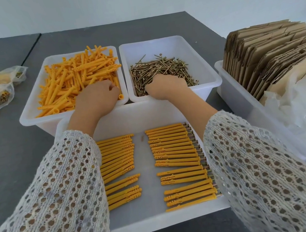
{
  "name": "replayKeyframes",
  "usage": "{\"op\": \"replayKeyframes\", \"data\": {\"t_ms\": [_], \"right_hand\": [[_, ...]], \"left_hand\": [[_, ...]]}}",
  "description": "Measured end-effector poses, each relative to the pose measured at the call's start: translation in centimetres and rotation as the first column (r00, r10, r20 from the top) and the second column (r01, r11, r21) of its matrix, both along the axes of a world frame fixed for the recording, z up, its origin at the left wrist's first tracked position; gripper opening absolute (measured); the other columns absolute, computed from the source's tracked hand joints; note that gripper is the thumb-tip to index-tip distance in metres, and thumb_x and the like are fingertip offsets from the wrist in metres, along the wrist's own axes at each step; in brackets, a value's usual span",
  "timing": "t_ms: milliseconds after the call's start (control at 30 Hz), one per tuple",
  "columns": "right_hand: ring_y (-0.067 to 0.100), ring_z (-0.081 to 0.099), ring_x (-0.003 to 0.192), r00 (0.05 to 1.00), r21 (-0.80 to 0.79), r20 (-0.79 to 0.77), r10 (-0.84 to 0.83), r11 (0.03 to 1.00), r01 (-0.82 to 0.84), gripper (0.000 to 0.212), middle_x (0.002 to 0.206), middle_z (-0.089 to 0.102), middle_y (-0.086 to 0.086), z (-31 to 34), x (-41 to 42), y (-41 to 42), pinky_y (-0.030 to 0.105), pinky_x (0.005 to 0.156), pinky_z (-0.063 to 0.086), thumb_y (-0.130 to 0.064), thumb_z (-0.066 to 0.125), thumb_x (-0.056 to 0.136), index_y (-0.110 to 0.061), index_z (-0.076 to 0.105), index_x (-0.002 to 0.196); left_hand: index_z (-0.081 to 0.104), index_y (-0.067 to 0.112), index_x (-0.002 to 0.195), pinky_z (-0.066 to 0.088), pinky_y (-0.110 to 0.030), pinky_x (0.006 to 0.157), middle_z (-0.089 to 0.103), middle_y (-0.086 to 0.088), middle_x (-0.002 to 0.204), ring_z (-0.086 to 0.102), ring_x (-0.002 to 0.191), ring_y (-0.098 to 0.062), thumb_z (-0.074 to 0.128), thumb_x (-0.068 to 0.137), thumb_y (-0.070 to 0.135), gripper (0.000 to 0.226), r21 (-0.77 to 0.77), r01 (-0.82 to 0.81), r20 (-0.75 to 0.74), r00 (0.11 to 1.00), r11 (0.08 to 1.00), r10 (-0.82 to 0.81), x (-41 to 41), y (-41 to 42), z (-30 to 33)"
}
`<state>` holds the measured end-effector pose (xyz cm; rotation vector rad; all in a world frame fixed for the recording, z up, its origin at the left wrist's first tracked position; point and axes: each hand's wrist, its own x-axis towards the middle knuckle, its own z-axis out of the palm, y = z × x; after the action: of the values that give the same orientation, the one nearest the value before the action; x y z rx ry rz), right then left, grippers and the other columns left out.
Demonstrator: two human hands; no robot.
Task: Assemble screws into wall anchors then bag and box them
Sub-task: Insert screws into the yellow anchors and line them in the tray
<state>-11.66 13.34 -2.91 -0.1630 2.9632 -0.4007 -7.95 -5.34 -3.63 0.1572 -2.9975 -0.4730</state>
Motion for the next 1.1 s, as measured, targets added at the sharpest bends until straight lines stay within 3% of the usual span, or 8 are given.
{"op": "replayKeyframes", "data": {"t_ms": [133, 200, 367, 500, 667, 767, 900, 1100], "right_hand": [[0.028, 0.057, 0.092, 0.998, -0.019, 0.051, 0.043, 0.999, -0.042, 0.024, 0.093, 0.059, 0.004, 0.17, -0.23, -0.26, 0.04, 0.084, 0.043, -0.028, 0.038, 0.091, -0.013, 0.055, 0.096], [0.029, 0.057, 0.095, 0.995, -0.042, 0.066, 0.081, 0.996, -0.078, 0.022, 0.099, 0.06, 0.005, 0.15, -0.36, -0.52, 0.042, 0.09, 0.045, -0.027, 0.038, 0.091, -0.013, 0.056, 0.094], [0.025, 0.054, 0.084, 0.995, -0.084, 0.047, 0.084, 0.993, -0.08, 0.018, 0.083, 0.055, -0.001, -0.02, -0.59, -0.47, 0.038, 0.077, 0.039, -0.026, 0.041, 0.09, -0.018, 0.046, 0.074], [0.023, 0.05, 0.077, 0.996, -0.094, 0.026, 0.082, 0.992, -0.079, 0.021, 0.076, 0.051, -0.002, -0.13, -0.59, -0.32, 0.038, 0.076, 0.037, -0.025, 0.041, 0.09, -0.019, 0.043, 0.07], [0.025, 0.052, 0.084, 0.994, -0.079, 0.037, 0.107, 0.991, -0.104, 0.029, 0.079, 0.051, -0.002, -0.18, -0.73, -0.25, 0.039, 0.08, 0.037, -0.031, 0.035, 0.096, -0.019, 0.042, 0.071], [0.023, 0.051, 0.076, 0.991, -0.101, 0.017, 0.135, 0.986, -0.133, 0.04, 0.072, 0.048, -0.003, -0.36, -0.91, -0.18, 0.04, 0.081, 0.041, -0.042, 0.032, 0.1, -0.02, 0.04, 0.067], [0.015, 0.04, 0.057, 0.99, -0.152, -0.048, 0.129, 0.979, -0.135, 0.051, 0.062, 0.042, -0.004, -0.61, -0.82, -0.11, 0.036, 0.071, 0.038, -0.051, 0.028, 0.102, -0.02, 0.037, 0.062], [0.017, 0.039, 0.053, 0.981, -0.214, -0.179, 0.078, 0.97, -0.116, 0.048, 0.06, 0.042, -0.003, -0.8, -0.36, -0.06, 0.03, 0.058, 0.033, -0.044, 0.034, 0.102, -0.018, 0.037, 0.062]], "left_hand": [[0.063, 0.025, 0.103, 0.046, -0.034, 0.068, 0.064, 0.002, 0.095, 0.058, 0.084, -0.021, 0.043, 0.099, 0.032, 0.022, 0.117, -0.012, -0.129, 0.991, 0.993, 0.027, 0.46, 0.16, -0.03], [0.063, 0.025, 0.101, 0.043, -0.031, 0.06, 0.063, 0.004, 0.088, 0.057, 0.075, -0.017, 0.045, 0.098, 0.027, 0.019, 0.168, -0.006, -0.214, 0.976, 0.986, 0.042, 0.64, 0.18, -0.11], [0.059, 0.024, 0.105, 0.031, -0.029, 0.051, 0.056, 0.006, 0.074, 0.048, 0.059, -0.013, 0.045, 0.097, 0.022, 0.016, 0.225, -0.004, -0.329, 0.941, 0.974, 0.08, 0.81, 0.29, -0.31], [0.06, 0.023, 0.107, 0.035, -0.03, 0.055, 0.06, 0.003, 0.087, 0.051, 0.066, -0.014, 0.046, 0.095, 0.019, 0.019, 0.248, 0.009, -0.405, 0.909, 0.969, 0.096, 0.95, 0.23, -0.25], [0.059, 0.022, 0.104, 0.046, -0.037, 0.059, 0.063, 0.002, 0.095, 0.056, 0.071, -0.017, 0.046, 0.098, 0.021, 0.015, 0.253, 0.047, -0.48, 0.874, 0.966, 0.083, 1.09, 0.28, -0.28], [0.06, 0.019, 0.102, 0.039, -0.033, 0.055, 0.06, 0.005, 0.087, 0.051, 0.065, -0.014, 0.043, 0.1, 0.023, 0.018, 0.254, 0.07, -0.512, 0.856, 0.965, 0.073, 1.0, 0.19, -0.38], [0.061, 0.019, 0.103, 0.029, -0.028, 0.051, 0.049, 0.015, 0.071, 0.044, 0.058, -0.004, 0.038, 0.102, 0.021, 0.023, 0.262, 0.091, -0.531, 0.845, 0.961, 0.064, 0.9, 0.16, -0.56], [0.062, 0.019, 0.109, 0.033, -0.026, 0.06, 0.059, 0.007, 0.09, 0.046, 0.069, -0.011, 0.042, 0.102, 0.022, 0.021, 0.271, 0.103, -0.57, 0.819, 0.957, 0.073, 0.9, 0.08, -0.52]]}}
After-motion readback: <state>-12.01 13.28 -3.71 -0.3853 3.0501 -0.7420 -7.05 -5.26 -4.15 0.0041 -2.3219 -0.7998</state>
